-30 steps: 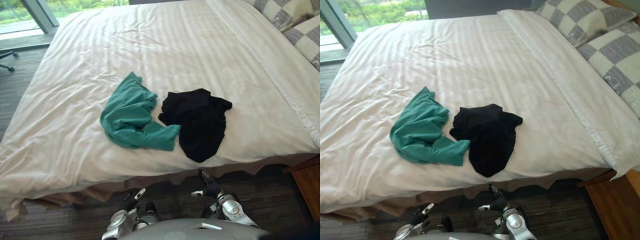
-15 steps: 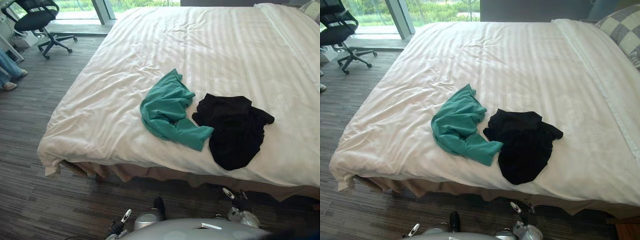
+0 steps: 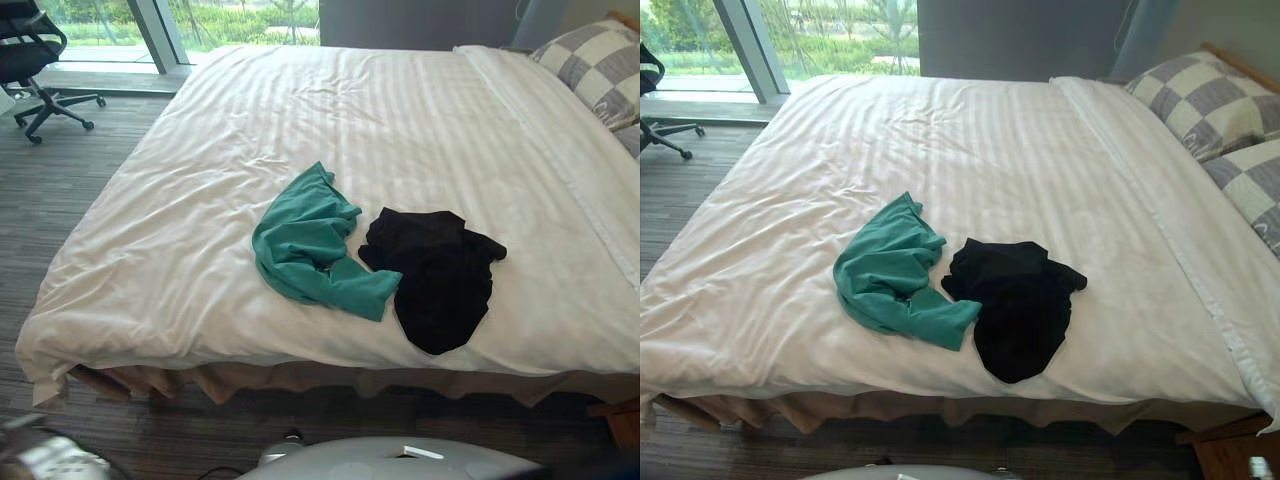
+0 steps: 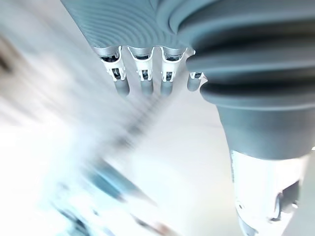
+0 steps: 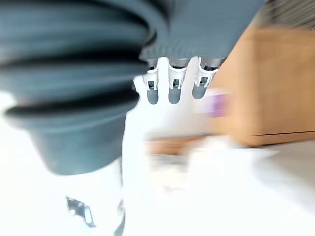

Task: Tidy the bed and pick cloth on bed and put in laundry

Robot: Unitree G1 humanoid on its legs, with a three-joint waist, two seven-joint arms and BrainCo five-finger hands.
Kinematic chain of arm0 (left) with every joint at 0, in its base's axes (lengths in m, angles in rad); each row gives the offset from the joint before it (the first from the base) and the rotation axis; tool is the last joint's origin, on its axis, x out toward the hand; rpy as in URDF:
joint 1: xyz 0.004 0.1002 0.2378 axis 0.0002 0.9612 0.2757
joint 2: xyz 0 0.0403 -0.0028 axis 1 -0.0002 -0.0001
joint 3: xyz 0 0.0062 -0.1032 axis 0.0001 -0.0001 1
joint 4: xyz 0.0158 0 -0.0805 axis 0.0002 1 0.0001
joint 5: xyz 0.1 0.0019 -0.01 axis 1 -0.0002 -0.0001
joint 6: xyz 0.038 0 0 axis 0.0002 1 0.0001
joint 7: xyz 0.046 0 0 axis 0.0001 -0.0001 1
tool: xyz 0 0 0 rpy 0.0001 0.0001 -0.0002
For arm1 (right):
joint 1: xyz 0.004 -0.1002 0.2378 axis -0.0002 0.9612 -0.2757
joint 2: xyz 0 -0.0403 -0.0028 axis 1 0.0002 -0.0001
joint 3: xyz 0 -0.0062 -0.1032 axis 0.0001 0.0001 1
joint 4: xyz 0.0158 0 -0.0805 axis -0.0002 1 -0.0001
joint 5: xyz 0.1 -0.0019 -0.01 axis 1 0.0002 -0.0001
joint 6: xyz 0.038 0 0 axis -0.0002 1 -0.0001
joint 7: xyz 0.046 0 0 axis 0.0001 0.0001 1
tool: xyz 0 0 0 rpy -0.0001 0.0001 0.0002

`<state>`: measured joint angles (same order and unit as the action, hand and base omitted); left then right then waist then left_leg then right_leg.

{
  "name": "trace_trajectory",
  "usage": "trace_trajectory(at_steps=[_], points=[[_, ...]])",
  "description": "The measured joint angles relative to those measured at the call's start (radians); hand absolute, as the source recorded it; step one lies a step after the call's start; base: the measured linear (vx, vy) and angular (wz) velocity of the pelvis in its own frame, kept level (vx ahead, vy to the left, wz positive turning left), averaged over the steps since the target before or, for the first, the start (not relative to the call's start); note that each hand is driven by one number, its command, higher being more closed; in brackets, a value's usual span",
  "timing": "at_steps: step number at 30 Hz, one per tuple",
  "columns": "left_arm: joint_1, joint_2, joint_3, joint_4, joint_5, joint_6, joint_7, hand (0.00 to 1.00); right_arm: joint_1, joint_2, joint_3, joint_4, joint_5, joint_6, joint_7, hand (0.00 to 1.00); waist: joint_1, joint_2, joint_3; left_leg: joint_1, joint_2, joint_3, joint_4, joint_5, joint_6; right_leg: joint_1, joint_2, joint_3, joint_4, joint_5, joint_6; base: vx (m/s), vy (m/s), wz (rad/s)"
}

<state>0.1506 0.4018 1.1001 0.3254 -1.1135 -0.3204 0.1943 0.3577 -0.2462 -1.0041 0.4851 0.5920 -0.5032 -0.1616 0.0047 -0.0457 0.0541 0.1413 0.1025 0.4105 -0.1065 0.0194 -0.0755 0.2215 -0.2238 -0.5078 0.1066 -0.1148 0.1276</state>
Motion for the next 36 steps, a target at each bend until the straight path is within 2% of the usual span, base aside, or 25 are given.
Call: trace_trajectory(at_steps=[2, 4, 5, 6, 7, 8, 9, 11, 13, 14, 15, 16, 17, 19, 21, 22, 23, 24, 26, 28, 30, 35, 36], points=[[-0.013, 0.130, 0.046, -0.010, -0.094, -0.034, -0.095, 0.00, -0.010, -0.109, -0.108, 0.007, -0.019, -0.005, 0.032, 0.00, 0.009, -0.016, -0.017, -0.005, -0.007, -0.006, 0.000, -0.001, -0.004, -0.004, 0.001, 0.002, -0.002, 0.000, 0.000, 0.06, 0.008, 0.03], [-0.011, 0.197, 0.040, 0.028, -0.162, -0.057, -0.165, 0.00, -0.035, -0.183, -0.138, 0.012, -0.049, -0.003, 0.041, 0.00, 0.011, -0.019, -0.019, -0.014, -0.011, -0.014, 0.001, 0.007, 0.006, -0.007, 0.001, 0.003, -0.006, 0.000, 0.000, 0.05, -0.009, 0.10], [-0.026, 0.235, 0.020, 0.062, -0.210, -0.104, -0.230, 0.00, -0.059, -0.241, -0.135, 0.017, -0.095, 0.019, 0.033, 0.00, 0.010, -0.020, -0.019, -0.019, -0.014, -0.023, 0.001, 0.009, 0.008, -0.009, 0.000, 0.004, -0.009, 0.000, 0.000, 0.04, -0.012, 0.08], [-0.044, 0.254, 0.016, 0.071, -0.222, -0.105, -0.239, 0.00, -0.073, -0.267, -0.128, 0.019, -0.118, 0.032, 0.029, 0.00, 0.011, -0.020, -0.019, -0.020, -0.016, -0.029, 0.002, 0.013, 0.009, -0.009, 0.000, 0.005, -0.011, 0.000, 0.000, 0.03, -0.017, 0.10], [-0.086, 0.310, 0.000, 0.104, -0.253, -0.111, -0.241, 0.00, -0.103, -0.321, -0.111, 0.033, -0.149, 0.056, 0.019, 0.00, 0.010, -0.020, -0.020, -0.019, -0.018, -0.035, 0.006, 0.019, 0.012, -0.009, 0.000, 0.006, -0.014, 0.000, 0.000, 0.03, -0.019, 0.11], [-0.132, 0.400, -0.028, 0.180, -0.245, -0.111, -0.223, 0.00, -0.148, -0.384, -0.075, 0.068, -0.154, 0.080, 0.021, 0.00, 0.010, -0.020, -0.020, -0.019, -0.018, -0.036, 0.007, 0.025, 0.014, -0.012, 0.002, 0.012, -0.018, 0.000, 0.000, 0.02, -0.026, 0.08], [-0.152, 0.451, -0.044, 0.225, -0.224, -0.099, -0.200, 0.00, -0.167, -0.414, -0.051, 0.092, -0.153, 0.089, 0.025, 0.00, 0.012, -0.019, -0.020, -0.019, -0.018, -0.035, 0.007, 0.027, 0.015, -0.012, 0.003, 0.019, -0.021, 0.000, 0.000, 0.00, 0.000, 0.00], [-0.207, 0.619, -0.131, 0.409, -0.111, -0.024, -0.180, 0.00, -0.222, -0.490, 0.073, 0.152, -0.150, 0.092, 0.050, 0.00, 0.010, -0.008, -0.023, -0.020, -0.018, -0.035, 0.007, 0.030, 0.016, -0.013, 0.004, 0.032, -0.027, 0.000, 0.000, -0.02, -0.032, -0.06], [-0.217, 0.647, -0.171, 0.443, -0.020, 0.014, -0.198, 0.00, -0.247, -0.495, 0.140, 0.152, -0.150, 0.084, 0.068, 0.00, 0.009, 0.006, -0.030, -0.021, -0.019, -0.032, 0.007, 0.030, 0.016, -0.018, 0.004, 0.043, -0.026, 0.000, 0.000, -0.02, -0.013, -0.07], [-0.216, 0.644, -0.216, 0.450, 0.114, 0.036, -0.237, 0.00, -0.256, -0.483, 0.190, 0.119, -0.156, 0.078, 0.085, 0.00, 0.009, 0.016, -0.030, -0.023, -0.021, -0.031, 0.006, 0.031, 0.017, -0.021, 0.002, 0.055, -0.027, -0.001, 0.001, 0.00, 0.000, 0.00], [-0.216, 0.639, -0.236, 0.448, 0.167, 0.041, -0.246, 0.00, -0.254, -0.472, 0.201, 0.101, -0.172, 0.077, 0.090, 0.00, 0.008, 0.027, -0.027, -0.027, -0.021, -0.031, 0.006, 0.032, 0.017, -0.024, 0.002, 0.055, -0.027, -0.001, 0.000, -0.04, -0.012, 0.03], [-0.215, 0.615, -0.274, 0.431, 0.283, 0.044, -0.265, 0.00, -0.247, -0.445, 0.227, 0.051, -0.224, 0.074, 0.105, 0.00, 0.002, 0.033, -0.031, -0.040, -0.022, -0.031, 0.005, 0.035, 0.019, -0.036, 0.002, 0.056, -0.028, -0.002, 0.000, -0.04, -0.020, 0.04], [-0.215, 0.585, -0.299, 0.400, 0.353, 0.044, -0.275, 0.00, -0.243, -0.420, 0.245, 0.009, -0.259, 0.073, 0.119, 0.00, -0.003, 0.043, -0.030, -0.048, -0.022, -0.032, 0.005, 0.040, 0.020, -0.043, 0.002, 0.058, -0.028, -0.002, 0.000, -0.04, -0.022, 0.04], [-0.215, 0.496, -0.374, 0.306, 0.495, 0.042, -0.274, 0.00, -0.242, -0.366, 0.303, -0.079, -0.327, 0.077, 0.145, 0.00, -0.017, 0.048, -0.026, -0.053, -0.021, -0.030, 0.006, 0.047, 0.021, -0.050, 0.004, 0.064, -0.029, -0.002, 0.000, -0.01, -0.008, -0.04], [-0.198, 0.367, -0.525, 0.169, 0.662, 0.052, -0.252, 0.00, -0.244, -0.293, 0.401, -0.180, -0.388, 0.091, 0.177, 0.00, -0.025, 0.052, -0.026, -0.052, -0.016, -0.018, 0.003, 0.052, 0.020, -0.059, 0.007, 0.086, -0.029, -0.002, -0.001, -0.03, -0.020, -0.20], [-0.190, 0.329, -0.564, 0.129, 0.695, 0.057, -0.250, 0.00, -0.246, -0.277, 0.424, -0.200, -0.403, 0.097, 0.186, 0.00, -0.026, 0.051, -0.025, -0.052, -0.014, -0.012, 0.003, 0.054, 0.020, -0.060, 0.007, 0.094, -0.029, -0.002, -0.001, -0.03, -0.021, -0.25], [-0.177, 0.253, -0.631, 0.060, 0.755, 0.073, -0.232, 0.00, -0.244, -0.249, 0.461, -0.247, -0.424, 0.115, 0.192, 0.00, -0.038, 0.054, -0.015, -0.050, -0.013, -0.005, 0.004, 0.057, 0.021, -0.062, 0.009, 0.111, -0.029, -0.002, 0.000, -0.02, -0.013, -0.16], [-0.170, 0.219, -0.660, 0.038, 0.781, 0.079, -0.226, 0.00, -0.244, -0.236, 0.478, -0.271, -0.431, 0.123, 0.195, 0.00, -0.044, 0.049, -0.007, -0.051, -0.012, -0.006, 0.003, 0.060, 0.022, -0.062, 0.009, 0.113, -0.028, -0.002, 0.000, -0.04, -0.021, -0.13], [-0.162, 0.115, -0.773, -0.009, 0.919, 0.125, -0.185, 0.00, -0.244, -0.182, 0.549, -0.351, -0.470, 0.151, 0.199, 0.00, -0.058, 0.034, 0.021, -0.051, -0.002, 0.024, 0.003, 0.066, 0.020, -0.086, 0.016, 0.148, -0.019, -0.001, -0.001, -0.08, -0.015, -0.31], [-0.161, 0.074, -0.834, -0.020, 1.004, 0.164, -0.170, 0.00, -0.243, -0.154, 0.600, -0.389, -0.481, 0.171, 0.200, 0.00, -0.066, 0.030, 0.024, -0.051, 0.005, 0.053, 0.003, 0.068, 0.019, -0.108, 0.023, 0.184, -0.015, 0.006, -0.003, -0.05, -0.006, -0.53], [-0.163, 0.068, -0.884, -0.048, 1.068, 0.204, -0.163, 0.00, -0.242, -0.144, 0.678, -0.419, -0.484, 0.201, 0.199, 0.00, -0.074, 0.033, 0.027, -0.043, 0.014, 0.092, 0.002, 0.068, 0.019, -0.127, 0.032, 0.227, -0.016, 0.017, -0.010, -0.04, -0.007, -0.61], [-0.230, 0.091, -0.886, -0.059, 1.136, 0.286, -0.186, 0.00, -0.201, -0.109, 0.775, -0.473, -0.487, 0.274, 0.168, 0.00, -0.099, 0.084, 0.061, -0.014, 0.033, 0.161, 0.000, 0.072, 0.013, -0.139, 0.054, 0.301, -0.017, 0.035, -0.015, -0.08, -0.025, -0.38], [-0.237, 0.095, -0.886, -0.060, 1.136, 0.293, -0.193, 0.00, -0.193, -0.106, 0.786, -0.473, -0.487, 0.282, 0.164, 0.00, -0.099, 0.088, 0.063, -0.014, 0.037, 0.166, 0.000, 0.073, 0.012, -0.141, 0.058, 0.305, -0.019, 0.036, -0.016, -0.11, -0.048, -0.30]])
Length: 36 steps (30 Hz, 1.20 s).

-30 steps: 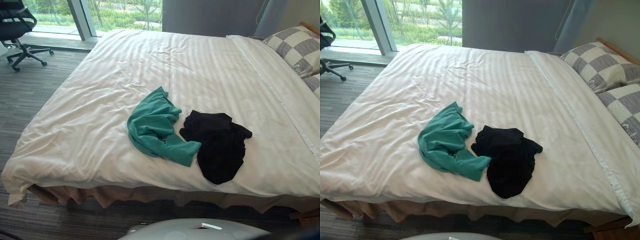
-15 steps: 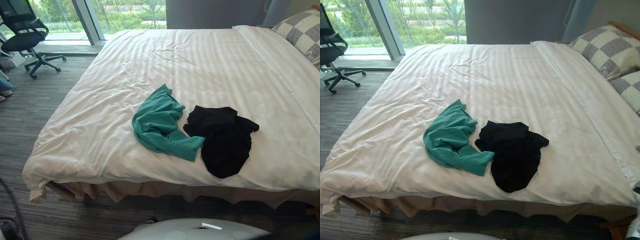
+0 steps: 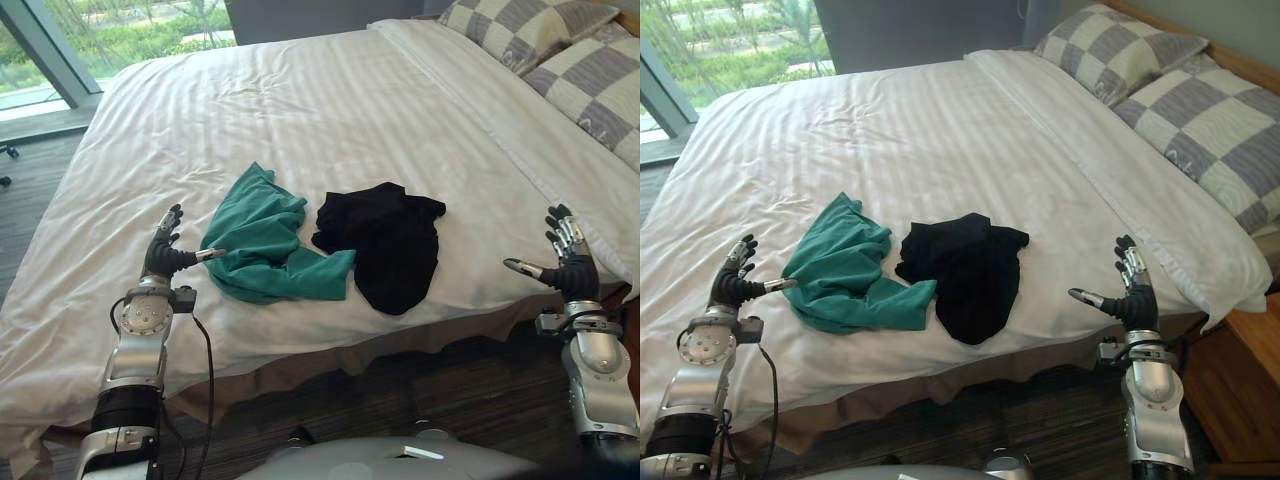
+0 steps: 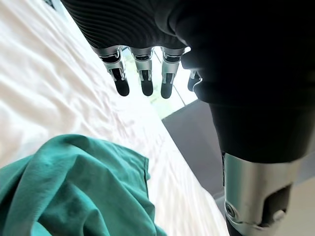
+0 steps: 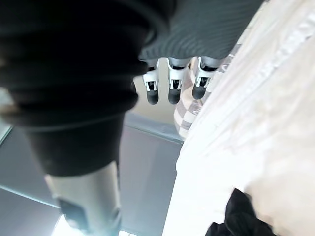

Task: Tidy the bed and pick cloth on bed and put in laundry

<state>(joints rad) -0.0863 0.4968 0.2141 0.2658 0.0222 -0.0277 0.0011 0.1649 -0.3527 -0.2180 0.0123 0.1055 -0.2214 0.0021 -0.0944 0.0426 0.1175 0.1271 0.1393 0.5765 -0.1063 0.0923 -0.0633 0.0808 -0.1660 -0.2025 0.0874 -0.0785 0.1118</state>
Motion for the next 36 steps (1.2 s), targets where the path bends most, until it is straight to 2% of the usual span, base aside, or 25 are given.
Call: trace_trajectory(at_steps=[2, 7, 12, 14, 18, 21, 25, 28, 29, 32, 34, 36], points=[[-0.015, 0.012, -0.002, -0.001, 0.008, 0.015, -0.020, 0.00, 0.033, 0.026, 0.029, -0.016, 0.000, 0.030, -0.013, 0.00, -0.002, 0.007, 0.003, 0.002, 0.016, 0.025, 0.000, 0.003, -0.004, -0.004, 0.017, 0.020, -0.014, 0.003, -0.011, -0.07, -0.051, -0.24], [-0.014, 0.032, -0.032, -0.002, 0.012, 0.026, -0.039, 0.00, 0.087, 0.071, 0.084, -0.085, -0.010, 0.039, -0.029, 0.00, -0.005, 0.002, 0.003, 0.015, 0.035, 0.065, 0.000, 0.006, -0.012, -0.011, 0.037, 0.049, -0.021, 0.020, -0.015, -0.03, -0.037, -0.22], [-0.015, 0.031, -0.091, -0.009, 0.081, 0.093, -0.038, 0.00, 0.118, 0.079, 0.120, -0.130, -0.012, 0.039, -0.031, 0.00, -0.009, 0.001, 0.002, 0.008, 0.038, 0.102, 0.000, 0.002, -0.017, -0.037, 0.041, 0.082, -0.020, 0.036, -0.015, 0.00, 0.001, -0.19], [-0.015, 0.030, -0.112, -0.008, 0.090, 0.122, -0.035, 0.00, 0.128, 0.079, 0.135, -0.149, -0.012, 0.039, -0.031, 0.00, -0.022, 0.001, 0.002, 0.004, 0.038, 0.104, 0.000, 0.000, -0.019, -0.042, 0.041, 0.082, -0.020, 0.036, -0.015, 0.00, -0.001, -0.03], [-0.033, 0.027, -0.166, 0.014, 0.114, 0.155, -0.003, 0.00, 0.121, 0.080, 0.154, -0.184, -0.012, 0.038, -0.032, 0.00, -0.023, 0.009, -0.001, -0.024, 0.043, 0.131, 0.000, -0.009, -0.028, -0.092, 0.040, 0.108, -0.008, 0.040, -0.013, -0.01, -0.006, -0.17], [-0.100, 0.019, -0.180, 0.082, 0.125, 0.189, 0.047, 0.00, 0.075, 0.078, 0.150, -0.191, -0.012, 0.036, -0.038, 0.00, -0.025, 0.010, 0.005, -0.072, 0.039, 0.162, 0.001, -0.001, -0.022, -0.166, 0.035, 0.127, 0.024, 0.040, -0.013, -0.01, 0.002, -0.11], [-0.224, 0.020, -0.199, 0.122, 0.132, 0.244, 0.114, 0.00, -0.012, 0.076, 0.147, -0.211, -0.010, 0.027, -0.046, 0.00, -0.026, 0.004, 0.075, -0.121, 0.028, 0.169, 0.006, 0.014, -0.008, -0.244, 0.025, 0.142, 0.075, 0.034, -0.010, -0.01, 0.000, -0.04], [-0.304, 0.024, -0.205, 0.123, 0.202, 0.302, 0.160, 0.00, -0.062, 0.074, 0.145, -0.266, -0.009, 0.023, -0.046, 0.00, -0.025, 0.003, 0.134, -0.162, 0.024, 0.170, 0.007, 0.030, 0.004, -0.302, 0.021, 0.149, 0.112, 0.028, -0.013, 0.00, -0.002, 0.01], [-0.332, 0.024, -0.206, 0.124, 0.221, 0.337, 0.172, 0.00, -0.082, 0.071, 0.141, -0.272, -0.008, 0.016, -0.045, 0.00, -0.025, 0.002, 0.150, -0.181, 0.025, 0.170, 0.007, 0.036, 0.006, -0.327, 0.020, 0.149, 0.129, 0.023, -0.014, 0.01, -0.011, 0.04], [-0.385, 0.030, -0.207, 0.132, 0.236, 0.379, 0.180, 0.00, -0.100, 0.053, 0.138, -0.273, -0.001, 0.016, -0.045, 0.00, -0.021, -0.001, 0.192, -0.183, 0.031, 0.169, 0.007, 0.038, 0.005, -0.332, 0.019, 0.149, 0.142, 0.014, -0.017, 0.03, -0.021, 0.04], [-0.416, 0.057, -0.207, 0.146, 0.238, 0.410, 0.178, 0.00, -0.100, 0.053, 0.130, -0.286, 0.010, 0.016, -0.045, 0.00, -0.018, -0.005, 0.197, -0.217, 0.033, 0.169, 0.010, 0.035, -0.001, -0.375, 0.019, 0.149, 0.167, 0.005, -0.021, 0.05, -0.035, 0.05], [-0.456, 0.088, -0.207, 0.164, 0.264, 0.446, 0.153, 0.00, -0.101, 0.050, 0.097, -0.323, 0.024, 0.006, -0.045, 0.00, -0.022, -0.008, 0.239, -0.253, 0.049, 0.170, 0.058, 0.030, 0.008, -0.393, 0.016, 0.148, 0.176, 0.002, -0.022, 0.07, -0.033, 0.13]])
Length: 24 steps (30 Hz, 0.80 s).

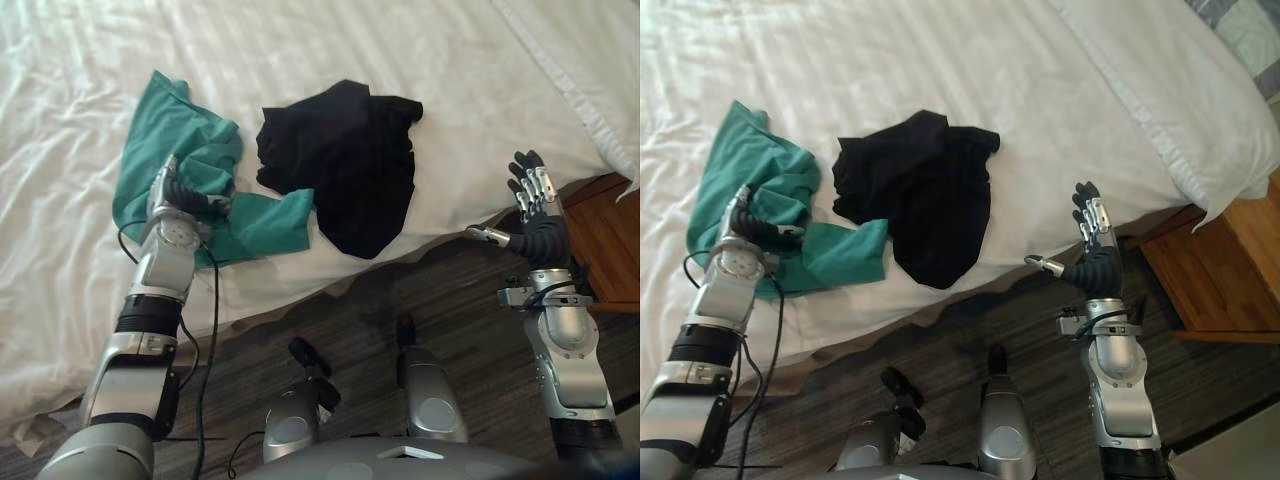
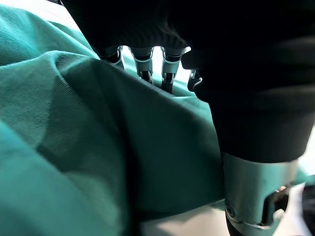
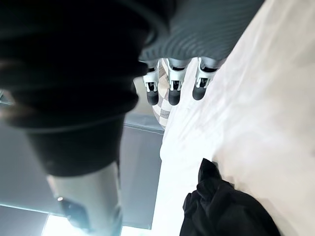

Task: Tidy the bed and pick cloth on bed and put in laundry

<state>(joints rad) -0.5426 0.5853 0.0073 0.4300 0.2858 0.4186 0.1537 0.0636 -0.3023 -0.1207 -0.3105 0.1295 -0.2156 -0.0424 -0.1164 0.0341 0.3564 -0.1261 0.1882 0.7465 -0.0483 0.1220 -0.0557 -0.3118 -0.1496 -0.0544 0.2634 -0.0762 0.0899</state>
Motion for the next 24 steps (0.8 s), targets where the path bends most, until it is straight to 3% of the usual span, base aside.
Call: trace_trajectory(at_steps=[1, 2, 6, 8, 11, 12, 15, 17, 18, 20, 22, 23, 24], points=[[-0.005, 0.001, 0.000, 0.008, 0.010, 0.010, -0.010, 0.00, 0.000, -0.002, -0.005, -0.006, 0.005, 0.000, 0.000, 0.00, 0.000, -0.001, 0.008, -0.001, 0.002, 0.002, 0.003, 0.000, 0.000, 0.000, 0.000, 0.000, 0.000, 0.000, 0.000, 0.05, -0.023, 0.12], [-0.009, 0.001, 0.001, 0.028, 0.023, 0.026, -0.044, 1.00, 0.000, -0.007, -0.009, -0.014, 0.005, -0.008, 0.001, 0.00, -0.001, 0.002, 0.017, -0.006, 0.004, 0.003, 0.008, -0.001, -0.001, -0.001, 0.001, 0.000, 0.001, -0.006, 0.001, 0.04, -0.014, 0.05], [-0.015, 0.001, 0.009, 0.062, 0.153, 0.038, -0.140, 1.00, -0.018, -0.023, -0.016, -0.025, 0.003, -0.011, 0.006, 0.00, 0.001, 0.005, 0.036, -0.032, 0.013, 0.009, 0.025, -0.003, -0.001, -0.032, 0.001, -0.001, 0.027, -0.019, -0.004, 0.07, -0.039, 0.03], [-0.013, -0.009, 0.025, 0.067, 0.324, 0.029, -0.253, 1.00, -0.032, -0.026, -0.016, -0.025, 0.003, -0.019, 0.013, 0.00, -0.001, 0.011, 0.041, -0.030, 0.021, 0.015, 0.034, -0.004, -0.001, -0.031, 0.005, 0.000, 0.032, -0.025, -0.005, 0.04, -0.053, -0.04], [0.044, -0.010, 0.028, 0.068, 0.351, -0.002, -0.268, 1.00, -0.038, -0.038, -0.014, -0.023, 0.002, -0.037, 0.017, 0.00, -0.002, 0.024, 0.038, -0.009, 0.021, 0.033, 0.025, -0.005, -0.003, -0.026, 0.008, 0.008, 0.035, -0.033, -0.005, 0.04, -0.048, -0.14], [0.061, -0.011, 0.031, 0.068, 0.328, -0.011, -0.257, 1.00, -0.040, -0.040, -0.011, -0.022, 0.001, -0.040, 0.017, 0.00, -0.002, 0.027, 0.036, -0.002, 0.020, 0.039, 0.022, -0.006, -0.004, -0.023, 0.009, 0.012, 0.035, -0.035, -0.004, 0.05, -0.041, -0.21], [0.163, -0.014, 0.037, 0.069, 0.120, -0.086, -0.177, 1.00, -0.044, -0.061, 0.013, -0.020, -0.047, -0.042, 0.018, 0.00, -0.004, 0.041, 0.030, 0.045, 0.017, 0.041, 0.016, -0.011, -0.011, 0.018, 0.009, 0.013, 0.034, -0.042, 0.000, 0.06, -0.043, -0.07], [0.230, -0.031, 0.052, 0.087, -0.029, -0.197, -0.132, 1.00, -0.051, -0.071, 0.035, -0.024, -0.088, -0.040, 0.026, 0.00, 0.000, 0.043, 0.023, 0.073, 0.019, 0.035, 0.017, -0.013, -0.011, 0.054, 0.010, 0.008, 0.033, -0.050, 0.004, 0.05, -0.071, 0.12], [0.246, -0.031, 0.054, 0.090, -0.059, -0.228, -0.129, 1.00, -0.055, -0.071, 0.038, -0.025, -0.098, -0.039, 0.030, 0.00, 0.001, 0.045, 0.021, 0.077, 0.018, 0.030, 0.014, -0.014, -0.013, 0.063, 0.010, 0.004, 0.032, -0.055, 0.004, 0.02, -0.060, 0.23], [0.294, -0.032, 0.057, 0.106, -0.197, -0.345, -0.142, 1.00, -0.071, -0.073, 0.042, -0.024, -0.140, 0.002, 0.037, 0.00, 0.003, 0.044, 0.020, 0.084, 0.010, -0.017, 0.013, -0.014, -0.012, 0.093, 0.008, -0.021, 0.029, -0.060, 0.007, 0.02, -0.048, 0.38], [0.325, -0.046, 0.056, 0.105, -0.250, -0.394, -0.179, 1.00, -0.075, -0.077, 0.043, -0.017, -0.162, 0.032, 0.039, 0.00, 0.008, 0.042, 0.019, 0.092, 0.007, -0.044, 0.012, -0.014, -0.011, 0.121, 0.005, -0.040, 0.019, -0.060, 0.007, 0.03, -0.035, 0.42], [0.355, -0.057, 0.055, 0.098, -0.306, -0.433, -0.232, 1.00, -0.081, -0.098, 0.049, 0.003, -0.187, 0.064, 0.039, 0.00, 0.016, 0.039, 0.010, 0.094, 0.002, -0.069, 0.013, -0.015, -0.009, 0.144, 0.000, -0.055, 0.011, -0.062, 0.011, 0.02, -0.028, 0.52], [0.379, -0.064, 0.055, 0.080, -0.336, -0.443, -0.264, 1.00, -0.088, -0.111, 0.054, 0.023, -0.205, 0.081, 0.040, 0.00, 0.020, 0.032, 0.001, 0.096, -0.001, -0.084, 0.013, -0.015, -0.007, 0.154, -0.003, -0.065, 0.005, -0.064, 0.013, 0.02, -0.025, 0.48]])
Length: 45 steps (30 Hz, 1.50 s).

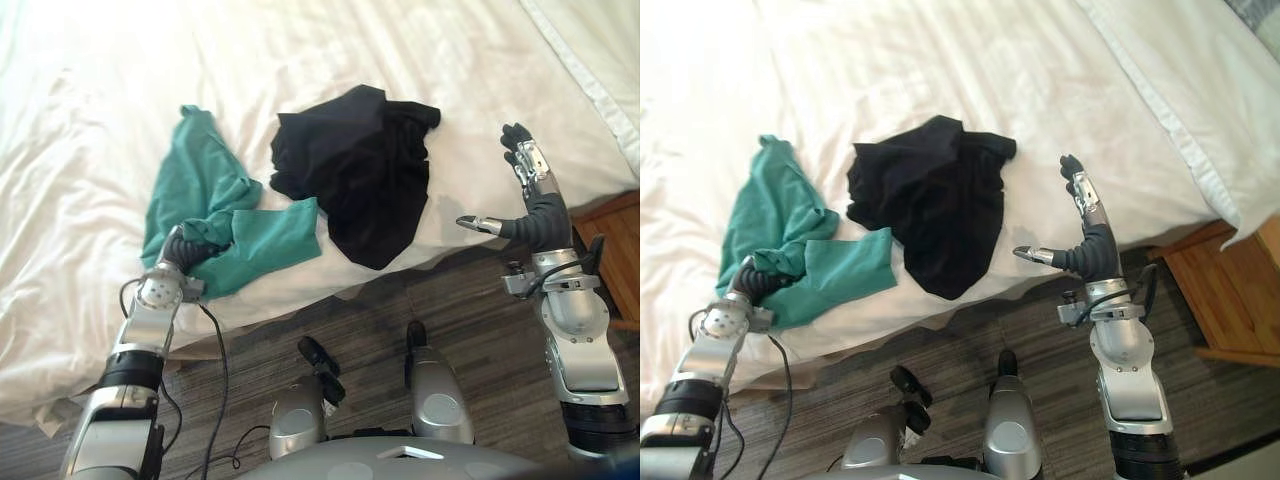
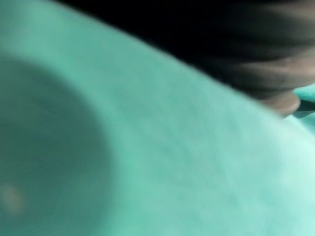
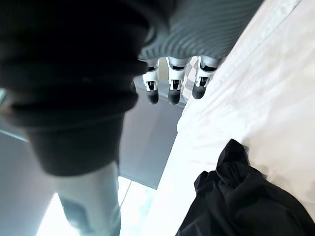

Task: Tidy the bed and pick cloth on bed and put in laundry

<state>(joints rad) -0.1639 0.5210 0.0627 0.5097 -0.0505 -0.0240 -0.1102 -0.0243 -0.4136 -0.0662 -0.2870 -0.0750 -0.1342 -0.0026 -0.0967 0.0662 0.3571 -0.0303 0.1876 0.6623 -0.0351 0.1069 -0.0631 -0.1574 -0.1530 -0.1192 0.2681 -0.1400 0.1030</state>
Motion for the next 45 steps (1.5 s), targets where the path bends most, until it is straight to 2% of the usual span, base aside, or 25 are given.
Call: trace_trajectory(at_steps=[1, 3, 6, 7, 8, 12, 17, 19, 21, 24, 26, 28, 33, 34, 36, 38, 39, 41, 42, 43, 45], points=[[0.017, -0.004, -0.001, -0.019, -0.018, -0.005, -0.024, 1.00, -0.006, -0.004, -0.001, 0.012, -0.013, 0.012, 0.000, 0.00, 0.005, -0.003, -0.003, 0.001, -0.001, -0.011, 0.000, 0.001, 0.001, 0.010, -0.001, -0.008, -0.006, 0.000, 0.000, 0.05, -0.022, 0.41], [0.088, -0.021, -0.004, -0.088, -0.076, -0.010, -0.120, 1.00, -0.032, -0.008, -0.002, 0.052, -0.056, 0.058, -0.001, 0.00, 0.025, -0.019, -0.013, 0.009, -0.005, -0.043, 0.000, 0.002, 0.003, 0.051, -0.005, -0.032, -0.026, 0.000, 0.000, 0.05, -0.026, 0.40], [0.153, -0.061, -0.005, -0.151, -0.108, 0.000, -0.188, 1.00, -0.058, -0.023, 0.012, 0.082, -0.095, 0.087, -0.001, 0.00, 0.042, -0.029, -0.021, 0.011, -0.011, -0.076, -0.004, 0.005, 0.009, 0.082, -0.009, -0.053, -0.044, 0.000, 0.001, 0.01, -0.013, 0.37], [0.190, -0.092, -0.014, -0.195, -0.115, 0.017, -0.210, 1.00, -0.076, -0.033, 0.021, 0.097, -0.119, 0.104, -0.001, 0.00, 0.056, -0.033, -0.023, 0.011, -0.015, -0.090, -0.012, 0.010, 0.014, 0.095, -0.009, -0.063, -0.058, 0.001, 0.002, 0.01, -0.011, 0.29], [0.204, -0.104, -0.020, -0.208, -0.115, 0.026, -0.213, 1.00, -0.086, -0.036, 0.027, 0.107, -0.128, 0.109, -0.001, 0.00, 0.061, -0.035, -0.024, 0.010, -0.016, -0.096, -0.018, 0.014, 0.015, 0.097, -0.008, -0.066, -0.061, 0.001, 0.002, 0.00, -0.013, 0.30], [0.239, -0.160, -0.036, -0.256, -0.112, 0.113, -0.218, 1.00, -0.186, -0.038, 0.083, 0.207, -0.146, 0.148, -0.006, 0.00, 0.094, -0.056, -0.017, -0.028, -0.010, -0.137, -0.020, 0.035, 0.018, 0.096, 0.001, -0.105, -0.077, 0.009, 0.002, 0.00, -0.020, 0.30], [0.220, -0.154, -0.031, -0.334, -0.055, 0.199, -0.235, 1.00, -0.348, -0.038, 0.144, 0.357, -0.145, 0.183, -0.024, 0.00, 0.152, -0.122, 0.027, -0.080, 0.019, -0.167, -0.009, 0.052, 0.018, 0.093, 0.036, -0.120, -0.133, 0.058, -0.014, -0.01, -0.015, 0.14], [0.196, -0.140, -0.032, -0.348, -0.060, 0.221, -0.246, 1.00, -0.402, -0.038, 0.153, 0.408, -0.145, 0.185, -0.033, 0.00, 0.166, -0.136, 0.036, -0.105, 0.018, -0.175, -0.012, 0.059, 0.021, 0.074, 0.037, -0.116, -0.136, 0.062, -0.019, -0.02, 0.026, 0.15], [0.169, -0.123, -0.033, -0.349, -0.088, 0.249, -0.260, 1.00, -0.461, -0.039, 0.161, 0.465, -0.144, 0.187, -0.034, 0.00, 0.171, -0.137, 0.039, -0.133, 0.017, -0.179, -0.019, 0.070, 0.026, 0.053, 0.040, -0.114, -0.146, 0.069, -0.023, -0.02, 0.023, 0.10], [0.115, -0.102, -0.034, -0.348, -0.137, 0.293, -0.293, 1.00, -0.611, -0.054, 0.180, 0.621, -0.145, 0.198, -0.024, 0.00, 0.194, -0.115, 0.058, -0.172, 0.015, -0.181, -0.040, 0.097, 0.037, 0.009, 0.045, -0.113, -0.154, 0.085, -0.022, -0.04, 0.021, 0.02], [0.076, -0.098, -0.036, -0.347, -0.171, 0.305, -0.319, 1.00, -0.689, -0.107, 0.218, 0.708, -0.146, 0.217, 0.001, 0.00, 0.210, -0.096, 0.068, -0.203, 0.015, -0.192, -0.056, 0.116, 0.043, -0.022, 0.050, -0.118, -0.158, 0.095, -0.024, -0.02, -0.003, 0.07], [0.040, -0.095, -0.048, -0.332, -0.180, 0.305, -0.330, 1.00, -0.748, -0.137, 0.240, 0.779, -0.152, 0.232, 0.015, 0.00, 0.222, -0.086, 0.075, -0.236, 0.015, -0.206, -0.062, 0.134, 0.047, -0.052, 0.053, -0.123, -0.159, 0.101, -0.023, 0.00, -0.016, 0.10], [-0.045, -0.077, -0.075, -0.219, -0.215, 0.291, -0.350, 1.00, -0.895, -0.202, 0.310, 0.936, -0.304, 0.260, 0.060, 0.00, 0.224, -0.082, 0.080, -0.288, 0.013, -0.226, -0.062, 0.145, 0.053, -0.092, 0.051, -0.143, -0.159, 0.107, -0.022, 0.02, -0.009, 0.10], [-0.069, -0.078, -0.083, -0.181, -0.215, 0.275, -0.350, 1.00, -0.925, -0.217, 0.319, 0.960, -0.340, 0.264, 0.081, 1.00, 0.227, -0.082, 0.080, -0.303, 0.013, -0.229, -0.062, 0.146, 0.052, -0.106, 0.052, -0.144, -0.159, 0.109, -0.021, 0.00, 0.000, 0.00], [-0.104, -0.081, -0.100, -0.109, -0.214, 0.244, -0.350, 1.00, -0.955, -0.222, 0.323, 0.984, -0.406, 0.265, 0.122, 1.00, 0.229, -0.082, 0.080, -0.322, 0.014, -0.230, -0.062, 0.146, 0.052, -0.124, 0.053, -0.143, -0.164, 0.115, -0.020, 0.00, 0.000, 0.00], [-0.142, -0.100, -0.104, 0.018, -0.210, 0.179, -0.343, 1.00, -0.980, -0.221, 0.322, 0.987, -0.521, 0.264, 0.193, 1.00, 0.227, -0.087, 0.081, -0.338, 0.014, -0.230, -0.062, 0.144, 0.048, -0.133, 0.055, -0.144, -0.179, 0.130, -0.021, 0.00, 0.000, 0.00], [-0.144, -0.107, -0.103, 0.041, -0.209, 0.164, -0.340, 1.00, -0.983, -0.221, 0.321, 0.988, -0.539, 0.264, 0.197, 1.00, 0.227, -0.090, 0.082, -0.337, 0.014, -0.229, -0.062, 0.143, 0.047, -0.130, 0.055, -0.143, -0.186, 0.133, -0.020, 0.00, 0.000, 0.00], [-0.154, -0.138, -0.128, 0.111, -0.191, 0.093, -0.316, 1.00, -0.994, -0.199, 0.294, 1.026, -0.568, 0.262, 0.196, 1.00, 0.227, -0.096, 0.080, -0.334, 0.012, -0.230, -0.063, 0.142, 0.046, -0.121, 0.055, -0.146, -0.198, 0.139, -0.018, 0.01, 0.001, 0.02], [-0.156, -0.144, -0.138, 0.122, -0.191, 0.079, -0.310, 1.00, -0.999, -0.189, 0.284, 1.038, -0.574, 0.262, 0.192, 1.00, 0.226, -0.098, 0.080, -0.332, 0.011, -0.231, -0.063, 0.142, 0.046, -0.117, 0.054, -0.146, -0.199, 0.139, -0.018, 0.00, 0.000, 0.00], [-0.155, -0.164, -0.149, 0.145, -0.170, 0.051, -0.293, 1.00, -1.003, -0.171, 0.274, 1.066, -0.570, 0.261, 0.161, 1.00, 0.226, -0.105, 0.079, -0.325, 0.011, -0.230, -0.063, 0.142, 0.046, -0.111, 0.055, -0.146, -0.201, 0.140, -0.019, 0.00, 0.000, 0.00], [-0.153, -0.187, -0.165, 0.160, -0.153, 0.025, -0.262, 1.00, -0.999, -0.137, 0.273, 1.101, -0.524, 0.262, 0.109, 1.00, 0.223, -0.118, 0.077, -0.312, 0.012, -0.228, -0.063, 0.142, 0.046, -0.097, 0.056, -0.145, -0.206, 0.140, -0.019, 0.03, -0.015, -0.02]])
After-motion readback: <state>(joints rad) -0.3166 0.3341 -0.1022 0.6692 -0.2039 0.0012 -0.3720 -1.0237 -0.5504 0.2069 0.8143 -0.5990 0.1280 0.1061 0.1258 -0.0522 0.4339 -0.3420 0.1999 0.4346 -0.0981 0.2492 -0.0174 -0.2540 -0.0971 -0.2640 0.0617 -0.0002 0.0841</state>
